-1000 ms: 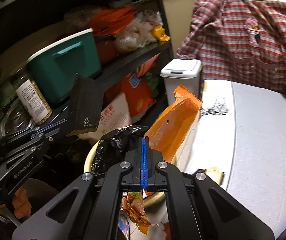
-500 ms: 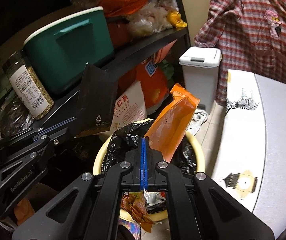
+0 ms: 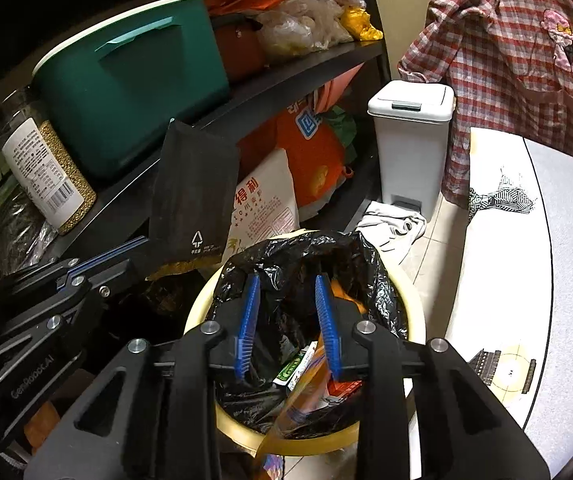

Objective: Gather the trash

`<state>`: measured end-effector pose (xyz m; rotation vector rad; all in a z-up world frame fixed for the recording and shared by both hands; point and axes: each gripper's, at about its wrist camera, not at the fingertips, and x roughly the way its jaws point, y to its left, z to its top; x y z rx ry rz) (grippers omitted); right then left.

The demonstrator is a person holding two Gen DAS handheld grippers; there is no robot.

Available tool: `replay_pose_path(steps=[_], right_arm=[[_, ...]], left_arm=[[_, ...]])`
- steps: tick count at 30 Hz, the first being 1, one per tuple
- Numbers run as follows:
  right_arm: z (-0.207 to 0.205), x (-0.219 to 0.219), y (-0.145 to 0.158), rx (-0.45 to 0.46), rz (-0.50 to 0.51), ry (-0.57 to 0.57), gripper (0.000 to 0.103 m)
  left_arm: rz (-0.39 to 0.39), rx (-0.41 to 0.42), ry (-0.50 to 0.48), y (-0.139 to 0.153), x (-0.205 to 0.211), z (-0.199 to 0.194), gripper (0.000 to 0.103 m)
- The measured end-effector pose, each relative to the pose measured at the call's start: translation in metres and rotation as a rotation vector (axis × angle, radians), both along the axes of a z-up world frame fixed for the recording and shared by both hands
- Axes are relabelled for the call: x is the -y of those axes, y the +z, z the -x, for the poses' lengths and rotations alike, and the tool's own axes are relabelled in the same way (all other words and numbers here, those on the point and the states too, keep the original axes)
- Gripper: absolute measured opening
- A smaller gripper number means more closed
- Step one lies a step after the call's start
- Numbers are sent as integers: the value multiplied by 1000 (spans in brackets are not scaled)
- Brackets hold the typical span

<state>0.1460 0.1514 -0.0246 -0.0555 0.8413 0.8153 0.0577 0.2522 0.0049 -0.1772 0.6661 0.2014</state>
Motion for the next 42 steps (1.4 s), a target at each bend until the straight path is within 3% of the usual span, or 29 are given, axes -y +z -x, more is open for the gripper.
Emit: replay_pose_path(steps=[15, 21, 22, 23, 24, 26, 32, 42], right_arm=[[-1, 57, 13, 31, 12, -126, 37], [9, 84, 23, 66, 17, -158, 38], [12, 90, 24, 72, 19, -166, 39], [14, 95, 25, 76, 19, -171, 40], [16, 103, 27, 81, 20, -181, 41], [20, 112, 27, 87, 23, -193, 42], [26, 145, 35, 83, 7, -252, 44], [44, 176, 74, 230, 9, -365, 68]], left_arm=[[2, -17, -88, -5, 30, -2, 0], [-3, -27, -82, -6, 32, -5, 1], [5, -33, -81, -7, 32, -6, 4], [13, -44, -78, -8, 31, -8, 19], [12, -48, -65, -8, 31, -9, 52], [-4, -28, -34, -5, 31, -8, 82], [-31, 0, -8, 6, 35, -8, 85], [-100, 76, -22, 42, 72, 3, 93]])
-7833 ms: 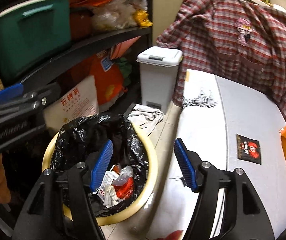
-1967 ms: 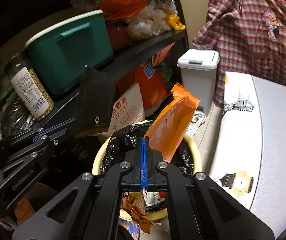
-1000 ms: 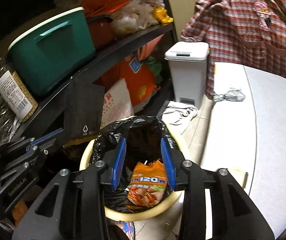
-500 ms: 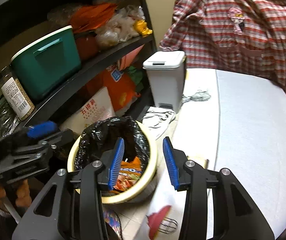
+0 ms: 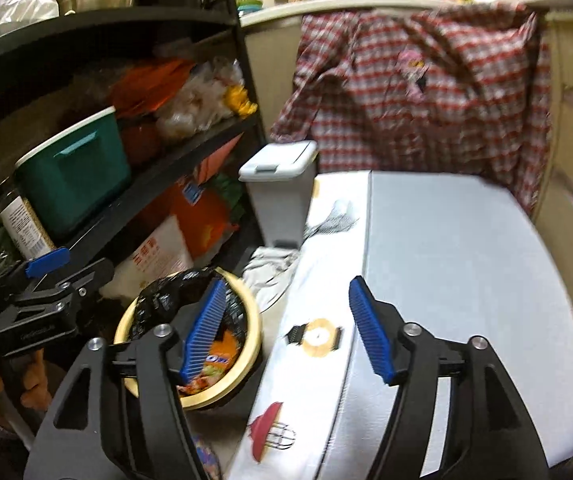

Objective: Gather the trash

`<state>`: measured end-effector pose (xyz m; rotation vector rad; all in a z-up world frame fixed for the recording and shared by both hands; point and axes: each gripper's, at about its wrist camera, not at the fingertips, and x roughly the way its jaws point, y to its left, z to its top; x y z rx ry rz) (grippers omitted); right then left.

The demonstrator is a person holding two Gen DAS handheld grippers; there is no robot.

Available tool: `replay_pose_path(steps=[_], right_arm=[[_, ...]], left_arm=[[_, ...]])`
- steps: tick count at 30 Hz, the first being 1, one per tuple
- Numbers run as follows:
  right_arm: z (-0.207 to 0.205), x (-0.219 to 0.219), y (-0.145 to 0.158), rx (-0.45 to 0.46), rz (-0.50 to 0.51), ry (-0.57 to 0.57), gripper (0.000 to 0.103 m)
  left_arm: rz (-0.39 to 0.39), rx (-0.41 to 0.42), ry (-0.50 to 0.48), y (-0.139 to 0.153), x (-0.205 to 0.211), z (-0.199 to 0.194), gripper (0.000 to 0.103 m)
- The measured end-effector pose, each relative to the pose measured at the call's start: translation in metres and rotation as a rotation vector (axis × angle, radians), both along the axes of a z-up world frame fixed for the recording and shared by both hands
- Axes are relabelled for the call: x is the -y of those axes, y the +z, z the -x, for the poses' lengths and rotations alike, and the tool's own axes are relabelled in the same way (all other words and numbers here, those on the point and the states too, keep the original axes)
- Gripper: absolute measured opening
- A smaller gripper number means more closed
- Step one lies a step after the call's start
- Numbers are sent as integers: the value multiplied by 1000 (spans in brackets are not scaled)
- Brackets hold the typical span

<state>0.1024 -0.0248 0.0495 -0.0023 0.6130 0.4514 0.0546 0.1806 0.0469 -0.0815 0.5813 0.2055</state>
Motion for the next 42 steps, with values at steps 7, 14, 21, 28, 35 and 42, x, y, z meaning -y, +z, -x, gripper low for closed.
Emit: replay_pose_path(steps=[7, 14, 21, 28, 35, 42], right_arm=[[19, 15, 28, 87, 24, -36, 82], [36, 36, 58, 185, 26, -96, 98], [48, 59, 76, 272, 46, -209, 98], [51, 74, 74, 293, 92, -281, 98], [49, 85, 71, 278, 88, -330, 98], [49, 90, 68, 270, 91, -343, 98]], left_arm=[[2, 46, -9, 23, 24, 5, 95], [-10, 99, -33, 50, 50, 11, 95], [-32, 162, -75, 75, 80, 8, 95], [-41, 186, -126, 78, 108, 4, 95], [-42, 192, -138, 77, 117, 3, 95], [-33, 187, -143, 76, 120, -1, 95]])
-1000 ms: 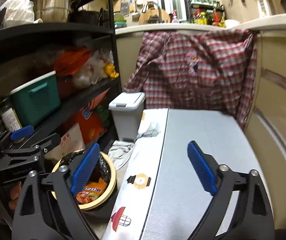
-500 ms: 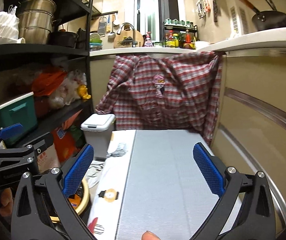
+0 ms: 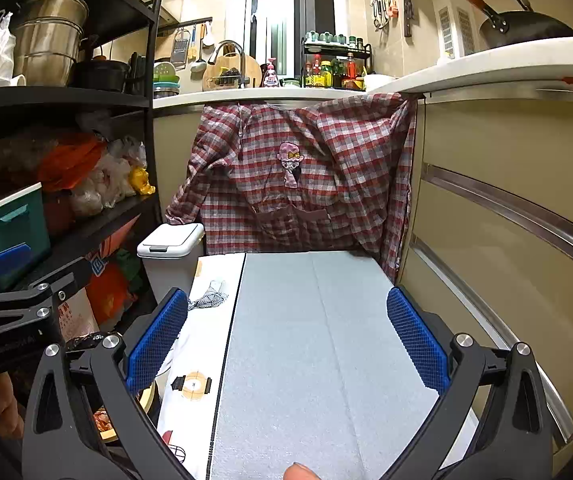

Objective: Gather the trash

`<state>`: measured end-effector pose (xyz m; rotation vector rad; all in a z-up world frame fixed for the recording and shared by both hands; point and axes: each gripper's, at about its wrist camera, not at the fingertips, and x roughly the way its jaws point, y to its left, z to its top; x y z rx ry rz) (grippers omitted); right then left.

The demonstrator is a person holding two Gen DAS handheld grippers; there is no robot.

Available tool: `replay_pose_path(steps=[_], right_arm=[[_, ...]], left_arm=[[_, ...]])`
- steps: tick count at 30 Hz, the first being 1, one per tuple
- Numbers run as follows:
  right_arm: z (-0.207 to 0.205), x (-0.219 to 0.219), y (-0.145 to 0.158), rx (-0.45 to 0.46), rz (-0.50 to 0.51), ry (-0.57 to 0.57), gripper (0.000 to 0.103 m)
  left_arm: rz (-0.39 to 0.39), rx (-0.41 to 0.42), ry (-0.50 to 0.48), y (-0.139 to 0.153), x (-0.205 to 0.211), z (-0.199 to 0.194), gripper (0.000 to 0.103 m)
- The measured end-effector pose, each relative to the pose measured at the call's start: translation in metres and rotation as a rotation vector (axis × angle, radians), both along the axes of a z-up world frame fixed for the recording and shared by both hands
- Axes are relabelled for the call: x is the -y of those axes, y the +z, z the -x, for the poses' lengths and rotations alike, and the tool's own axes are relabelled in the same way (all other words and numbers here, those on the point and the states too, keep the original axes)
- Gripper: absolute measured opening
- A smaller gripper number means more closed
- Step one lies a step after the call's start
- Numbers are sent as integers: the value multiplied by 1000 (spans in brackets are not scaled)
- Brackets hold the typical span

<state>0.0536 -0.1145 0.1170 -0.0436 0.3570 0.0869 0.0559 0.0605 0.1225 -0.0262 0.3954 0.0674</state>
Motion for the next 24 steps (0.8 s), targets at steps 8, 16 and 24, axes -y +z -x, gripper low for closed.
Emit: replay_pose_path(steps=[8, 16, 24], right_arm=[[-1, 0, -4, -12, -2, -5, 98], [-1, 2, -5, -13, -3, -7, 98], [-1, 7, -6, -14, -10, -17, 98]], left_arm=[[2, -3, -4, -2, 1, -3, 95], [3, -6, -7, -5, 4, -5, 95], [-6, -7, -16, -8, 7, -8, 95]])
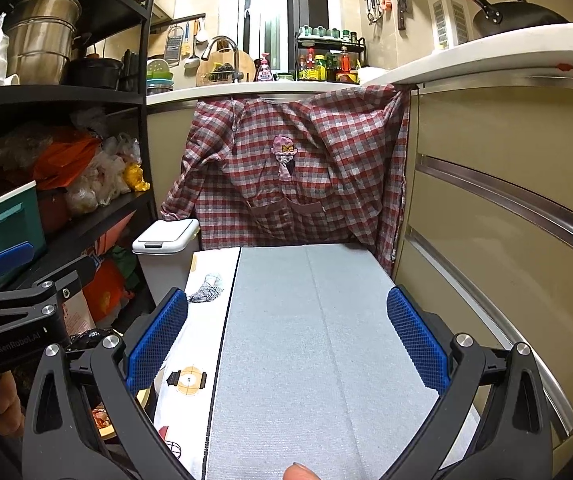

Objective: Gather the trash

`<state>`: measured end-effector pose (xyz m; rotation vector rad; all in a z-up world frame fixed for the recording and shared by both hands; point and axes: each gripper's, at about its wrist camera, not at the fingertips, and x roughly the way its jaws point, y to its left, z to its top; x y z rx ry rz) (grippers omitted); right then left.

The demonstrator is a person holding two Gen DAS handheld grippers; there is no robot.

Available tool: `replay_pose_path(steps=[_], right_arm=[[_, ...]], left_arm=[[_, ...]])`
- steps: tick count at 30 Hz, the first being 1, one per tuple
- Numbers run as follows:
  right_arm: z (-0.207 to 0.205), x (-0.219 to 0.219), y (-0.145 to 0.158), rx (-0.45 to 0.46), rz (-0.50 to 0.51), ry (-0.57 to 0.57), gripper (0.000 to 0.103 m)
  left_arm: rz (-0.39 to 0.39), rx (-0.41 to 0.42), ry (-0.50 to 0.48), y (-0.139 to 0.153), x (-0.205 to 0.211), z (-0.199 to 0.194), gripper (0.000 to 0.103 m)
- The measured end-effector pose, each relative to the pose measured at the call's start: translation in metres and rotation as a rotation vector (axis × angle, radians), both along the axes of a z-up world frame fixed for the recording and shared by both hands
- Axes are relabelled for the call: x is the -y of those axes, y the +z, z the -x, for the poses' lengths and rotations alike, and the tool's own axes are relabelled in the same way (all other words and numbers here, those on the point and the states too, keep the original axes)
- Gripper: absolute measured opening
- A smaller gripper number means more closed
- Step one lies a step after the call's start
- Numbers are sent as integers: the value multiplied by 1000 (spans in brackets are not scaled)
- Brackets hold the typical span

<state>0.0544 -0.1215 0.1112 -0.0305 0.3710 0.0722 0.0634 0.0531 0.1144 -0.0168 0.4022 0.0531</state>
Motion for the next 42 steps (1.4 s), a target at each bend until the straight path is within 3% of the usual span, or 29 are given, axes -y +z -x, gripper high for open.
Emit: replay_pose_path(steps=[42], right_arm=[[16, 3, 9, 39, -6, -8, 98]], left_arm=[[-14, 28, -34, 8, 6, 10, 95]])
